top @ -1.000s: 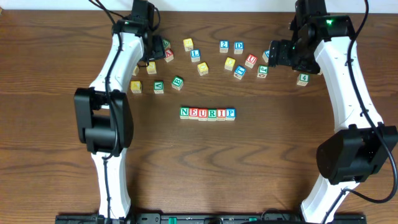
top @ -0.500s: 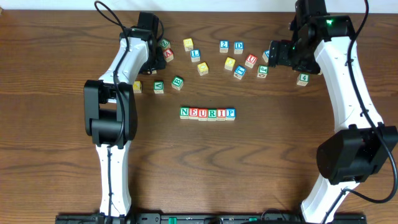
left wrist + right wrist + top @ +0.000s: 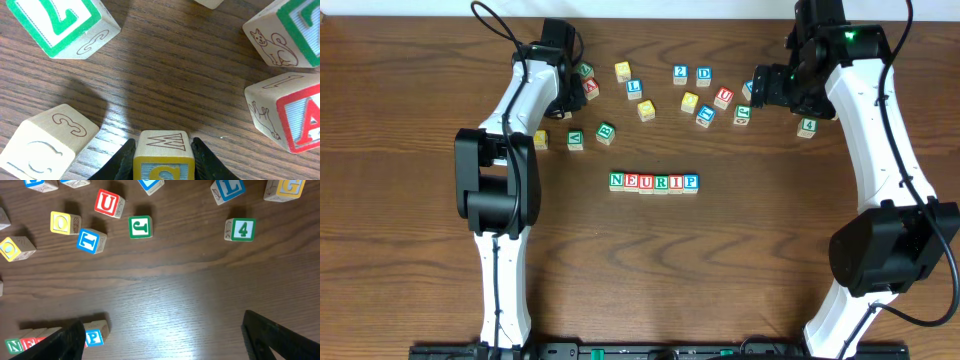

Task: Spell out NEURIPS
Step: 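Move the left gripper forward over the blocks at upper left, then grasp the yellow S block with the left gripper and carry it right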

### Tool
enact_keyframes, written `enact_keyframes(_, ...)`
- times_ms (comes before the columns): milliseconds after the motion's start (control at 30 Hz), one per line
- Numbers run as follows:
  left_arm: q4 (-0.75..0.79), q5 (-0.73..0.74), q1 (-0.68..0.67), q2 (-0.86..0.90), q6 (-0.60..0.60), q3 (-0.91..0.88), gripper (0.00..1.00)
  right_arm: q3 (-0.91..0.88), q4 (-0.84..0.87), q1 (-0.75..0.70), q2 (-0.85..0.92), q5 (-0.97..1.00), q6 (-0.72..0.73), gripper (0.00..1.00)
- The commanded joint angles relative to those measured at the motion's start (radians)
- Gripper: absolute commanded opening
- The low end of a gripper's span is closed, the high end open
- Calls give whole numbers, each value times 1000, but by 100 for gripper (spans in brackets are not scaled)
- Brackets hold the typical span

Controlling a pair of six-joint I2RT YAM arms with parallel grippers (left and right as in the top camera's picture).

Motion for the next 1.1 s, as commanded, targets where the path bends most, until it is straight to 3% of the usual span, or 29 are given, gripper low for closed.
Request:
enact_keyframes(0,-5,-13,0,-47,2,-6,29,22,-1,3,-30,-5,-8,95)
enact_keyframes(267,-43,-11,-9,-116,2,-6,29,22,0,3,-30,35,-7,93)
enact_keyframes(433,-81,-8,-53,-196,2,-6,29,21,41,0,-26,112,35,97)
enact_keyframes(733,-173,90,-257,-262,-29,-7,29,16,149,-65,4,140,64,99)
enact_keyframes(1067,-169,89,-494,-257,-137,-8,29,16,159,-234,11,136,64,99)
